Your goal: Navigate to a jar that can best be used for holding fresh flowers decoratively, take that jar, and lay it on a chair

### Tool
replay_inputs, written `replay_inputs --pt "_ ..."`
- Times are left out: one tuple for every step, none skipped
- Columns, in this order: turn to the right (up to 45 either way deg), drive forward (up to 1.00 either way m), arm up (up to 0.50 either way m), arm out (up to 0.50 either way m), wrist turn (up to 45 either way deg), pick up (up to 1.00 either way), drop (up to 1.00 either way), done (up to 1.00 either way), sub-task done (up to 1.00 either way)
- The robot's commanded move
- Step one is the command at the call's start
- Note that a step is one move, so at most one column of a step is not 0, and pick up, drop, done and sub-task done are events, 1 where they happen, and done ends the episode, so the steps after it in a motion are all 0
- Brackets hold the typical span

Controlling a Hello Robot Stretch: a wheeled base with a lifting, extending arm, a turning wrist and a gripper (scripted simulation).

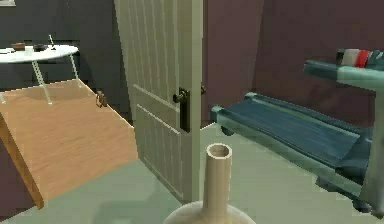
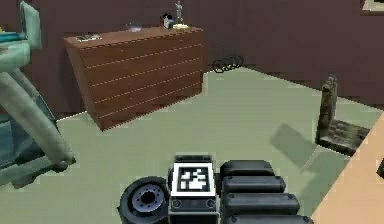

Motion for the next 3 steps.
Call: replay_inputs --pt "3.0 0.00 0.00 0.00 0.0 0.00 0.00 0.00 0.00" --pt "-45.0 0.00 0.00 0.00 0.0 0.00 0.00 0.00 0.00" --pt "-45.0 0.00 0.00 0.00 0.0 0.00 0.00 0.00 0.00"
